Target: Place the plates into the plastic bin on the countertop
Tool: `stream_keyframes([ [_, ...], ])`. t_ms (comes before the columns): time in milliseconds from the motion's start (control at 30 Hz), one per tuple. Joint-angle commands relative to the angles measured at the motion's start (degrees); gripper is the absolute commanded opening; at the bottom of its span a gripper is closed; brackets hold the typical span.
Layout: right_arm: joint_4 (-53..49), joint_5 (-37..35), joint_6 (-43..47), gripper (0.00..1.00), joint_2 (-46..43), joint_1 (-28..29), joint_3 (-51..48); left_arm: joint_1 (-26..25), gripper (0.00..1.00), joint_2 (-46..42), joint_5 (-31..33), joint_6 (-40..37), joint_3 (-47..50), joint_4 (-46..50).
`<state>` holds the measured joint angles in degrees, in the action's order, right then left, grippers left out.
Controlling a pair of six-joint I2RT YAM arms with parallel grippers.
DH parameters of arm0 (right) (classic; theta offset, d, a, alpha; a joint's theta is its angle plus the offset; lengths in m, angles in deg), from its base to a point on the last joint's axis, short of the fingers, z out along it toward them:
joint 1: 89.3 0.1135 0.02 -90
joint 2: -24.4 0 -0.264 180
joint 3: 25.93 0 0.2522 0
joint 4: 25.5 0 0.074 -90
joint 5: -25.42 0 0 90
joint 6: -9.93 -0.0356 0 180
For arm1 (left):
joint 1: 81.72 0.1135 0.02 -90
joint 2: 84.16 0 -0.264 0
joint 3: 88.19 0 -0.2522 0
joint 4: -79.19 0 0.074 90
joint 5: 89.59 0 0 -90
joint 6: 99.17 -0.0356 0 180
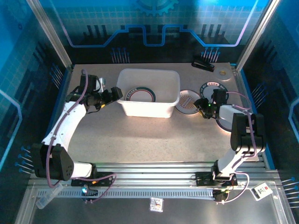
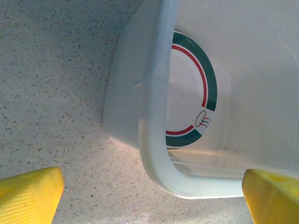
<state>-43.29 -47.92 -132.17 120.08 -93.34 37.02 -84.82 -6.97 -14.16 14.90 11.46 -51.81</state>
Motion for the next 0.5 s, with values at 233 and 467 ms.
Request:
stream_keyframes([
  [233,-1.8,-0.5,0.1,0.54,-1.5,0.8,0.3,-0.3,0.99,-0.8,0.8,1.1,0.9,-0.5],
  [467,-2.4,-1.0,0.2,0.54,-3.5,0.8,-0.4,-0.4,0.99,-0.7,0.9,1.2,0.9,-0.4],
])
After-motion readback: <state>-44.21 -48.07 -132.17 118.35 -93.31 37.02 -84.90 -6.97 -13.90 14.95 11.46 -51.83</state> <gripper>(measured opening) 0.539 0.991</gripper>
